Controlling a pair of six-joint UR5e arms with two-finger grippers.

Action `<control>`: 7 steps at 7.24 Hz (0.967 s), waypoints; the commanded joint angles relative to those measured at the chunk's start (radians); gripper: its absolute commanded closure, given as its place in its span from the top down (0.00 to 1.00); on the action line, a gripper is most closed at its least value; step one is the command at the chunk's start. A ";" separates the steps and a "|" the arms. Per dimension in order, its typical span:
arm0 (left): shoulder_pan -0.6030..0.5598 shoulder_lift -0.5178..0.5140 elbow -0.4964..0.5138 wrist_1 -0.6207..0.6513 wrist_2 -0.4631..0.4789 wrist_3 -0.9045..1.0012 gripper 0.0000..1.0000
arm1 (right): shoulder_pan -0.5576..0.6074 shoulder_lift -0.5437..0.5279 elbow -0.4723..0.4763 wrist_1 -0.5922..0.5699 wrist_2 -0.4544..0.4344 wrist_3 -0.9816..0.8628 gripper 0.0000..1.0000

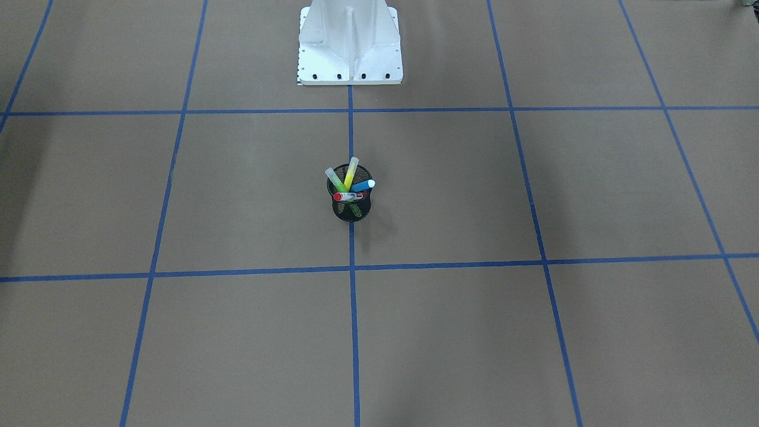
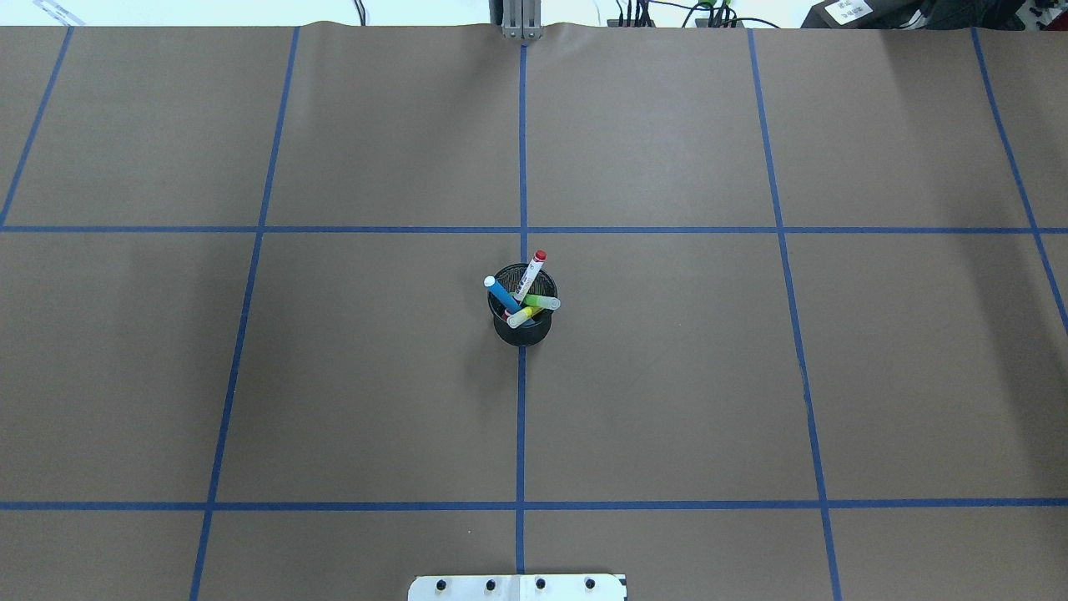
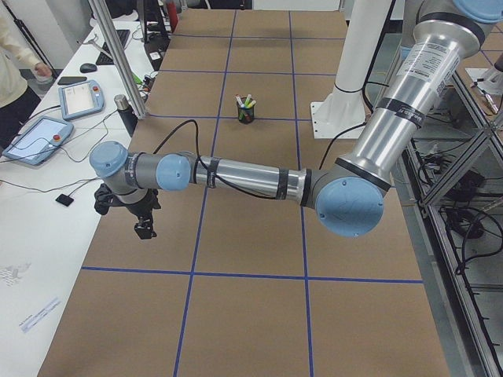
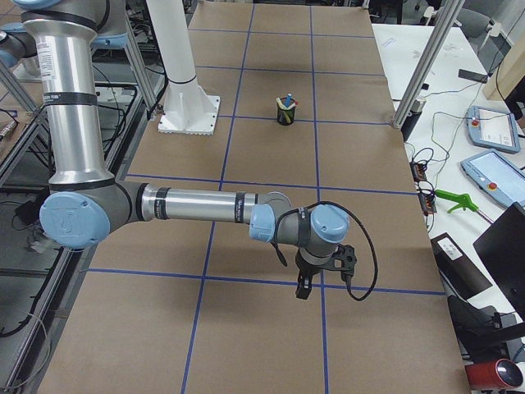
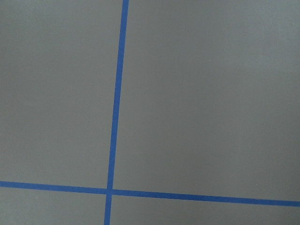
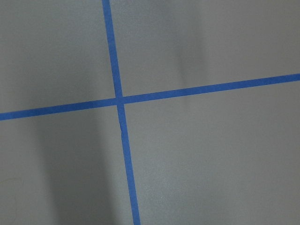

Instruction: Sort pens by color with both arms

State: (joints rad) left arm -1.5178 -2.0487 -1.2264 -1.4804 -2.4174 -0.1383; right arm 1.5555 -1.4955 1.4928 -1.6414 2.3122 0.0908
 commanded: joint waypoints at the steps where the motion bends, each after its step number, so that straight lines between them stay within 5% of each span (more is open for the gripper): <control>1: 0.004 -0.008 0.005 0.000 0.000 -0.004 1.00 | 0.000 0.000 -0.002 0.006 -0.004 -0.012 1.00; 2: 0.004 -0.016 0.001 0.003 0.000 -0.007 1.00 | -0.002 -0.030 0.004 0.065 -0.051 -0.016 1.00; 5: 0.010 -0.046 0.001 0.003 -0.002 -0.007 1.00 | -0.002 -0.149 -0.091 0.512 -0.066 -0.011 1.00; 7: 0.036 -0.103 -0.010 0.046 -0.014 -0.007 1.00 | 0.000 -0.153 -0.053 0.520 -0.070 0.016 1.00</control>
State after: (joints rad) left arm -1.4979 -2.1205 -1.2313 -1.4572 -2.4236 -0.1455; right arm 1.5541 -1.6416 1.4186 -1.1427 2.2458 0.0909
